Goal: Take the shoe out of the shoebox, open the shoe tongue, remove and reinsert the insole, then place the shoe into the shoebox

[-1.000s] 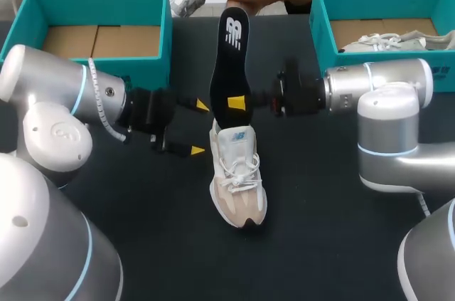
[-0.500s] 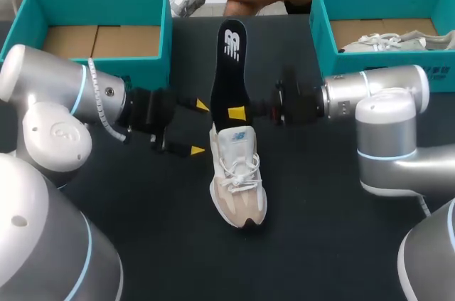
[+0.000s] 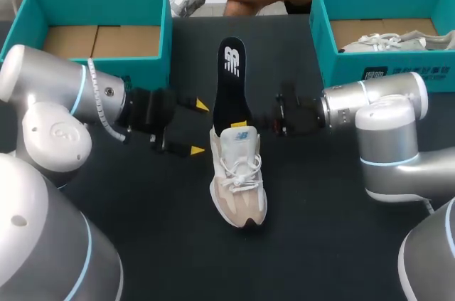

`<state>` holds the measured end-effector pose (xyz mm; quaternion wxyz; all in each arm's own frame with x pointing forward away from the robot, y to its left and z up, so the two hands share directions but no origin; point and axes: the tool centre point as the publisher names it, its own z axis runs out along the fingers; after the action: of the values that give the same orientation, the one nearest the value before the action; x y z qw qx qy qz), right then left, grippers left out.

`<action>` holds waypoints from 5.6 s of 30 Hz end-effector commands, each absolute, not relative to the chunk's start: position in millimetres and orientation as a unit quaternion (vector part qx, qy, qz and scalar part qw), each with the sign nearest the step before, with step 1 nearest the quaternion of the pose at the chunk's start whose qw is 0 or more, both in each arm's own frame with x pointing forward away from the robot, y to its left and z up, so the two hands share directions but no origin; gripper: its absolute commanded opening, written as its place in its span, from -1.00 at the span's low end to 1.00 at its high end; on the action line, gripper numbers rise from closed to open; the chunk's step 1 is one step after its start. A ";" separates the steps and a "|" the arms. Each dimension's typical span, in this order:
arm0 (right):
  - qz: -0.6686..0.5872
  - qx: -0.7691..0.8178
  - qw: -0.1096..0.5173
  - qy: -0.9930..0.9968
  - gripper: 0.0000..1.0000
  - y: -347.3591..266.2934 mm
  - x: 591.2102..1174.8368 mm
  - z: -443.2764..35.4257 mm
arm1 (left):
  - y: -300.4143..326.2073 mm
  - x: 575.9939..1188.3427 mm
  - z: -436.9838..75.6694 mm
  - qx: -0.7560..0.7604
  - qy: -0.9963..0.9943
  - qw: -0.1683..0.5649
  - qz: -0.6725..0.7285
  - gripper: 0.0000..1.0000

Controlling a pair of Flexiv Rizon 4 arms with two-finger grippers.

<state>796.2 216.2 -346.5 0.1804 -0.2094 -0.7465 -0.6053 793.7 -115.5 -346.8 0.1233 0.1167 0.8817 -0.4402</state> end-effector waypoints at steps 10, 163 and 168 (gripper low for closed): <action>-0.596 -0.218 0.192 -0.749 -1.00 212.3 788.0 -357.8 | -116.7 793.4 -346.9 0.116 0.883 0.124 -0.438 1.00; -0.539 -0.183 0.222 -0.791 -1.00 224.4 796.4 -346.7 | -116.7 793.4 -346.9 0.116 0.883 0.124 -0.438 1.00; -0.530 -0.195 0.236 -0.791 -1.00 217.8 782.9 -351.5 | -116.7 793.4 -346.9 0.116 0.883 0.124 -0.438 1.00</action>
<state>789.5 222.5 -352.7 0.2394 -0.1916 -0.7907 -0.5298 793.7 -115.3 -346.9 0.1234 0.1167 0.8815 -0.4405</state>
